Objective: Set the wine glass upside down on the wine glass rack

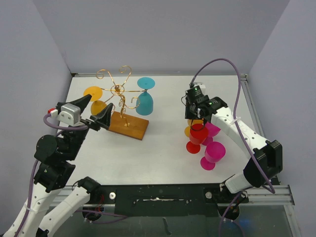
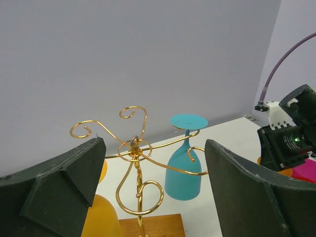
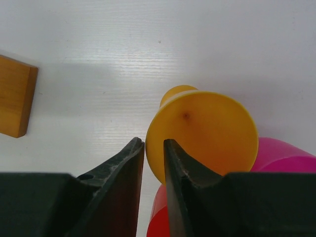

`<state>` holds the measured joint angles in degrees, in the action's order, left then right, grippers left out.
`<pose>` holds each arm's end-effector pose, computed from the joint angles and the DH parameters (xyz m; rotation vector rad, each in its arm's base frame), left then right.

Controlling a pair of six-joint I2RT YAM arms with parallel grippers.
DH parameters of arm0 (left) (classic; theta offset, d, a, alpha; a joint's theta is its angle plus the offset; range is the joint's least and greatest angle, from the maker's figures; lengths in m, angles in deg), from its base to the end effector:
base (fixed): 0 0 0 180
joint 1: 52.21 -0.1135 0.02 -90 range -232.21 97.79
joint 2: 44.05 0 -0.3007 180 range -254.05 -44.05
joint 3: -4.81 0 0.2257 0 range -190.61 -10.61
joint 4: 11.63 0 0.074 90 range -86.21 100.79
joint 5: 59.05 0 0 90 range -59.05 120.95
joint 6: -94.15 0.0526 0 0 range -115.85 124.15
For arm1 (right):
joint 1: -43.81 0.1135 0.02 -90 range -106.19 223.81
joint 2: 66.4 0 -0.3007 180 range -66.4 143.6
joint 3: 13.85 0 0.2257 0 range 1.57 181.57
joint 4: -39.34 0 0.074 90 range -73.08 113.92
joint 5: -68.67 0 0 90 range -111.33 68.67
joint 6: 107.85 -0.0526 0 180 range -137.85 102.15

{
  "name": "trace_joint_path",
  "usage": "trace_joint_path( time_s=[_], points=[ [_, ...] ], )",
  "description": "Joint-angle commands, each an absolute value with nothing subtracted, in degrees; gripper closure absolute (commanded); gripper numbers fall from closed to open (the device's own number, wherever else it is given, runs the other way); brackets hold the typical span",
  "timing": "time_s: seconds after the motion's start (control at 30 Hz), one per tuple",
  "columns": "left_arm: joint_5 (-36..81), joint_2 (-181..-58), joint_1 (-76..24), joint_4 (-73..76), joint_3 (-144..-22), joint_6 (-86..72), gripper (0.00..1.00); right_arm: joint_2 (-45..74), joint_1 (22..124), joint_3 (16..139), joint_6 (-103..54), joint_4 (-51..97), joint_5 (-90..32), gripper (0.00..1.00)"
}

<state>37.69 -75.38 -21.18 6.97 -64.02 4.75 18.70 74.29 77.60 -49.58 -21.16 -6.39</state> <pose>0.0560 -0.0265 0.4481 0.2412 1.2291 -0.3875 0.2583 0.1363 0.3369 0.1319 2.4719 0.1356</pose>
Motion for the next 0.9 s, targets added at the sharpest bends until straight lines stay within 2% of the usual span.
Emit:
trace_joint_path(
  time_s=[0.0,0.23,0.33,0.5,0.87],
  points=[
    [36.49,-76.1,-21.18,4.29,-65.41,4.35,0.19,19.89,74.6,78.93,-48.93,-19.16,-5.75,0.79],
    [35.12,-77.45,-21.18,5.01,-66.91,2.52,0.19,20.17,74.61,79.53,-47.94,-17.8,-6.31,0.91],
    [34.45,-78.0,-21.18,4.81,-67.25,1.7,0.19,19.82,74.6,79.46,-47.74,-17.02,-6.64,1.0],
    [32.03,-79.07,-21.18,4.58,-69.21,-0.47,0.19,15.3,74.67,78.58,-47.35,-12.01,-6.44,1.0],
    [22.8,-85.56,-21.18,0.58,-73.28,-9.54,0.19,-2.8,73.74,72.81,-49.72,9.12,-5.91,1.0]
  ],
)
